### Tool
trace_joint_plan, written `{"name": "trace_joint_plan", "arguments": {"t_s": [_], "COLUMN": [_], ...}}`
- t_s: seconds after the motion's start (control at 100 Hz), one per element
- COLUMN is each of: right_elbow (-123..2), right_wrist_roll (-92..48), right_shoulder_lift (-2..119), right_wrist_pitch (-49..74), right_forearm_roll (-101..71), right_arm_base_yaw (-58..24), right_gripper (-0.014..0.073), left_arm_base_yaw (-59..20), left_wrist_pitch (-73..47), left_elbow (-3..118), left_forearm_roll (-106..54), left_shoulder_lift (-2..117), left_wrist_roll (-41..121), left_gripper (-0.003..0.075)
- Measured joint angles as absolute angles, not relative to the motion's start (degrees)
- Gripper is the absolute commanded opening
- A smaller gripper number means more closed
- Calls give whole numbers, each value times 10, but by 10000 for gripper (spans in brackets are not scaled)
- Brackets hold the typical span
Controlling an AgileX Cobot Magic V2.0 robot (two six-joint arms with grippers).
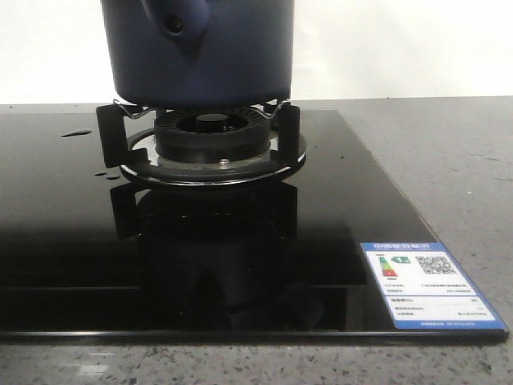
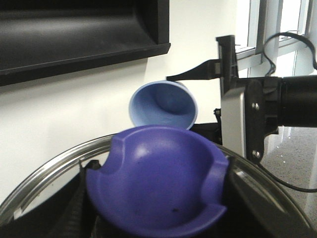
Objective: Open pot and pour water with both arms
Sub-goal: 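Tilt the held cup over the open pot with the right gripper, then lower the cup back onto the counter and open the right gripper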
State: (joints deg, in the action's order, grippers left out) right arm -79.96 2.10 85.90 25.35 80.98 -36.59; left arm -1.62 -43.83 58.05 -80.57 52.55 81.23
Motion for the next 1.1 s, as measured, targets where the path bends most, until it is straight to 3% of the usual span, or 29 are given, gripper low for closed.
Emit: {"name": "trace_joint_plan", "arguments": {"t_s": [0.23,0.5,0.77,1.1], "right_elbow": [-800,-725,-475,-281], "right_wrist_roll": [260,429,578,610], "right_shoulder_lift": [812,666,529,530], "right_wrist_pitch": [331,333,177,44], "right_forearm_roll": [743,721,742,761], "right_arm_base_yaw": [-383,-317,-166,-82], "right_gripper": [162,162,162,162], "left_arm_base_yaw": [-44,-47,-76,-81], "left_wrist_pitch": [-435,-432,-423,-423], "left_elbow": [580,580,580,580], "left_forearm_roll": [-809,-810,-812,-812], "left_shoulder_lift": [559,579,587,588], "left_wrist_roll": [812,818,833,843], "left_gripper": [274,274,274,274]}}
